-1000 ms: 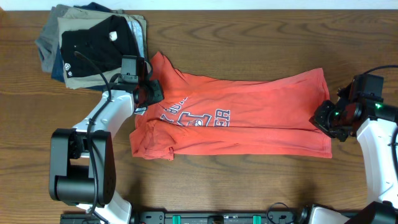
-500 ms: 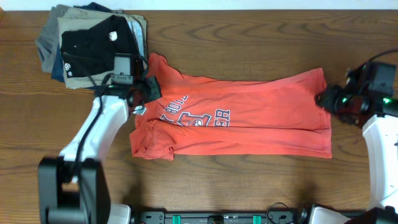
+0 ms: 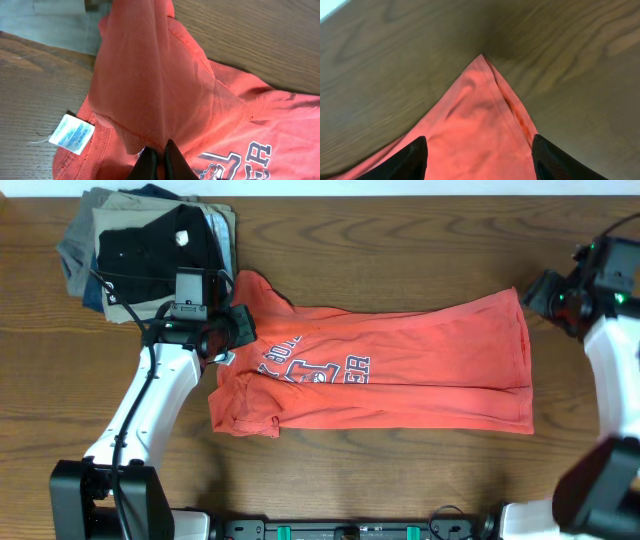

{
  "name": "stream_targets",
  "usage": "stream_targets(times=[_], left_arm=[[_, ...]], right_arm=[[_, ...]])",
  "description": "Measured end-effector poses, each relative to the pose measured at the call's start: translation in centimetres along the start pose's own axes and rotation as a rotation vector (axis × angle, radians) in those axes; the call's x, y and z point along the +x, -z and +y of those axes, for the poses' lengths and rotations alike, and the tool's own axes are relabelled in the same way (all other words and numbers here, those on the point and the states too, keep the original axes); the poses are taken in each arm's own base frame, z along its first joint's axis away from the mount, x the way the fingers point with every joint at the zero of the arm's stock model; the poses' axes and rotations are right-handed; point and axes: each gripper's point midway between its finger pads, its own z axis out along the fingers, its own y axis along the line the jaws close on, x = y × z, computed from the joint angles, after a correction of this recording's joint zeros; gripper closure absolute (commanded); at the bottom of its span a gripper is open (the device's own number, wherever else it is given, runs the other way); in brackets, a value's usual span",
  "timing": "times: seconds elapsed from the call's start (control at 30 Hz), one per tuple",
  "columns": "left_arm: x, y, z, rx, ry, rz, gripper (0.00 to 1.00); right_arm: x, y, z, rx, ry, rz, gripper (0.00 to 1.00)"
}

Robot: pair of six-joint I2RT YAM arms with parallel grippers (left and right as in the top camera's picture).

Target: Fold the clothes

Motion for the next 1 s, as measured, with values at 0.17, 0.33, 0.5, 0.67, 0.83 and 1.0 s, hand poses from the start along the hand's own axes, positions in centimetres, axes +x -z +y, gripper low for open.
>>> stream_targets(times=[0.17,0.33,0.5,0.67,0.83,1.0], left_arm=[[0.3,0.0,0.1,-0.004,0.002,0.010,0.94],[0.3,0.0,0.1,-0.005,0.003,0.013,0.94],[0.3,0.0,0.1,-0.005,0.003,0.013,0.94],[0.3,0.0,0.1,-0.005,0.003,0.013,0.94],[0.3,0.0,0.1,-0.005,0.003,0.013,0.94],[0.3,0.0,0.1,-0.005,0.003,0.014,0.94]], right_arm=[[-1.0,-3.6,0.0,0.023,0.018,0.052,0.41],[-0.9,-7.3,-0.4,0.047,0.042,0.113,0.53],[0.9,-10.8,-1.3,0.067,0.048,0.181,0.51],[1.4,-12.7,-1.4,0.069,0.057,0.189,0.48],[1.2,-13.7,-0.5,0.050,0.076,0.164,0.48],[1.6,-14.5,0.5,0.038,0.097,0.164,0.48]])
